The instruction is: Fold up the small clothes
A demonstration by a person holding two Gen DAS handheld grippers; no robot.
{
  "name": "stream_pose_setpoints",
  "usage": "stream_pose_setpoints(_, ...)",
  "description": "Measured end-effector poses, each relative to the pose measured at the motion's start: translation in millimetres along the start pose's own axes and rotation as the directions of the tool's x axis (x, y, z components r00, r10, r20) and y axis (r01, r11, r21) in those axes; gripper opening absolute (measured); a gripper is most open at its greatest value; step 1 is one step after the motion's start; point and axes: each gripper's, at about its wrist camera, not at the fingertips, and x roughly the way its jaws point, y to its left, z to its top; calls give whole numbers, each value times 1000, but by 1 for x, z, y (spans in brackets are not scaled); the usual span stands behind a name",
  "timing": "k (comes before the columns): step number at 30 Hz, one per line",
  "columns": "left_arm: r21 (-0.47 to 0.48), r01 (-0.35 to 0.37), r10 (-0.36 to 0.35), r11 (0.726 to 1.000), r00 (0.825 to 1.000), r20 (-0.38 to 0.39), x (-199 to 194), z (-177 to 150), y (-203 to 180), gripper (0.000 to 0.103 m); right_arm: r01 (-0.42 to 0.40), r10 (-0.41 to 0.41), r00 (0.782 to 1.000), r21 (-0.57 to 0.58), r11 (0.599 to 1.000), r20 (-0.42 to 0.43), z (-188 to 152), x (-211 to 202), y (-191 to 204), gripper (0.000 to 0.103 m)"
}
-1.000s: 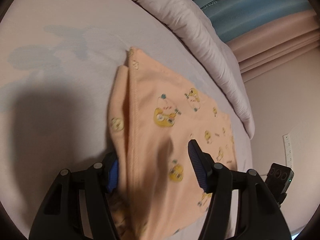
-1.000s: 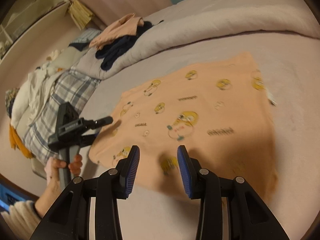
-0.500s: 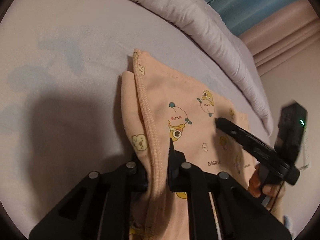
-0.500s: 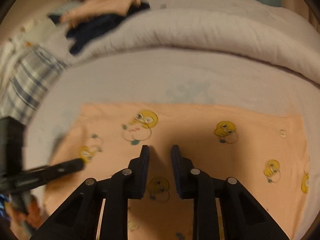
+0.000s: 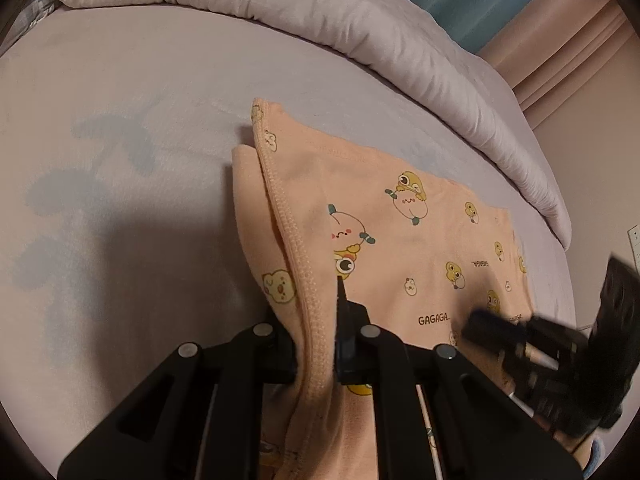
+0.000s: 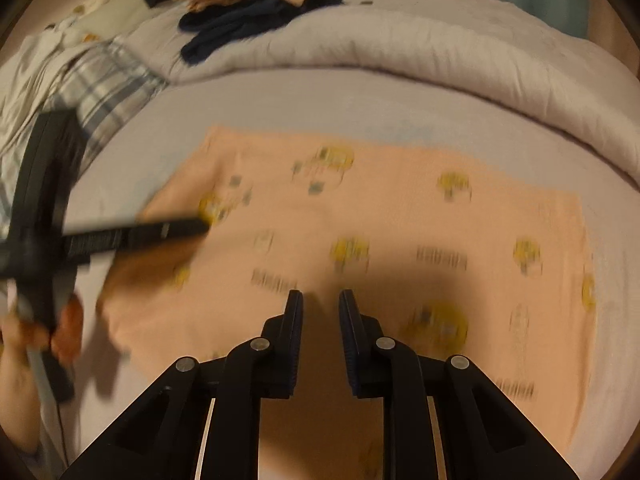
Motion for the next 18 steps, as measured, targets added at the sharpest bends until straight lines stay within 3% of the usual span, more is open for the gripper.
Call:
stream_pose_setpoints(6,4,0,0,1000,1000,11,-7,-1,-9,10,-2,1,999,-33,999,-51,-23,-1,7,22)
stream_pose_setpoints(8,16,9,-9,1000,1000,19,-12,-1,-16,10,-69,70,997,14,998,-33,-22,-10,3,22)
stream_pose_setpoints(13,54,32,-35,998,998,50,-26,1,-40,8,-84,83,996,89,993,15,-14,-11,-6,22)
stream_pose_setpoints(18,88,54,-58,995,997,45,-29,2,-65,8,-184,166,982,244,952,92,-14,-14,-29,22)
